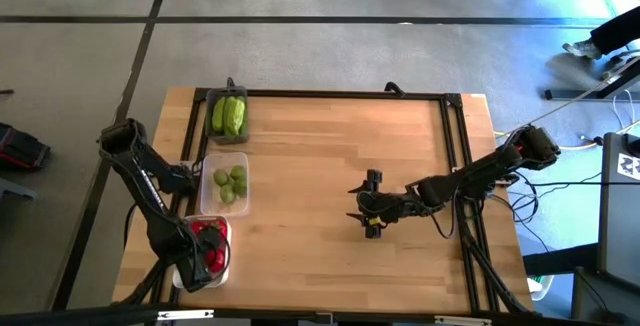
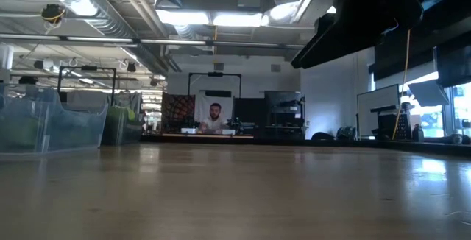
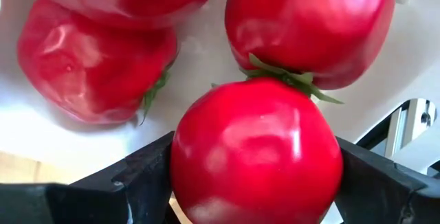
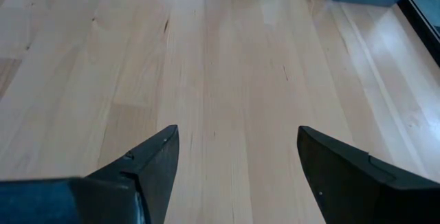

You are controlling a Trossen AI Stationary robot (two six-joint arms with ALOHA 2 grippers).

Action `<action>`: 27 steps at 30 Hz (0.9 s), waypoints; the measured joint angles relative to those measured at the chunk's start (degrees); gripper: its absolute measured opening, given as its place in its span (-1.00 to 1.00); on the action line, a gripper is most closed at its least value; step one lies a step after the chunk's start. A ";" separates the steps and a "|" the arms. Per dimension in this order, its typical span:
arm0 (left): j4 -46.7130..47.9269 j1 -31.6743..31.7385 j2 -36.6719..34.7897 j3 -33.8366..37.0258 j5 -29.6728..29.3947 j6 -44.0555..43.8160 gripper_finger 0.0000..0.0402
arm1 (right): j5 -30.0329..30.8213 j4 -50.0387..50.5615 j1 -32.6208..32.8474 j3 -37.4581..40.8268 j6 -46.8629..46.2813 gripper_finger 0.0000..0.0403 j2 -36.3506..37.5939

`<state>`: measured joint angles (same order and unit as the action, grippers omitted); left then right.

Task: Sort produce into baskets
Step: Put the tomato into the white bin, then return to Home Position

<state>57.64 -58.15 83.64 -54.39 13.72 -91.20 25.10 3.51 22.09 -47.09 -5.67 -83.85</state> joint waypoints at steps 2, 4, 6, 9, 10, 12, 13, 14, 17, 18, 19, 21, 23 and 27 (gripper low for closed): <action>-0.02 0.00 0.00 0.00 0.08 0.55 0.59 | -0.01 0.02 0.00 0.00 -0.01 0.37 0.00; 0.00 0.00 0.00 0.00 0.43 0.55 0.63 | 0.00 0.02 0.00 0.00 0.00 0.37 0.00; 0.00 0.00 0.00 0.00 1.03 0.98 0.71 | 0.00 0.02 0.00 0.00 0.00 0.37 0.00; 0.02 0.00 0.00 0.00 2.38 1.55 0.86 | 0.00 0.02 0.00 0.00 0.00 0.37 0.00; 0.00 0.07 0.00 0.00 3.56 1.59 0.90 | -0.02 0.02 0.00 0.00 0.00 0.37 0.00; 0.02 0.42 -0.04 0.00 6.95 2.83 0.95 | -0.01 0.02 0.00 0.00 0.00 0.37 0.00; -0.04 0.55 -0.16 0.00 8.03 3.61 0.96 | 0.00 0.02 0.00 0.00 0.00 0.37 0.00; -0.06 0.57 -0.42 0.00 8.74 3.82 0.97 | 0.00 0.02 0.00 0.00 0.00 0.37 0.00; 0.12 0.59 -1.79 -0.92 8.34 4.26 0.98 | 0.00 0.02 0.00 -0.02 0.00 0.37 0.00; 0.02 0.57 -2.48 -1.45 7.73 4.41 0.98 | 0.00 0.02 0.00 -0.02 0.00 0.37 0.00; 0.22 0.77 -3.20 -2.05 6.92 4.46 0.98 | -0.01 0.02 0.00 -0.02 0.00 0.37 0.00; 0.43 1.34 -4.75 -3.08 4.47 4.43 0.98 | 0.00 0.02 0.00 -0.02 0.00 0.37 -0.01; 0.35 1.93 -6.55 -3.87 1.41 4.06 0.98 | -0.01 0.02 0.00 -0.02 0.00 0.37 -0.01; -0.06 3.06 -9.78 -4.66 -5.50 3.59 0.98 | 0.00 0.00 0.00 -0.02 -0.02 0.37 -0.02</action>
<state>57.59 -55.09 73.86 -59.05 8.21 -87.60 25.10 3.52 22.09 -47.11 -5.69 -83.88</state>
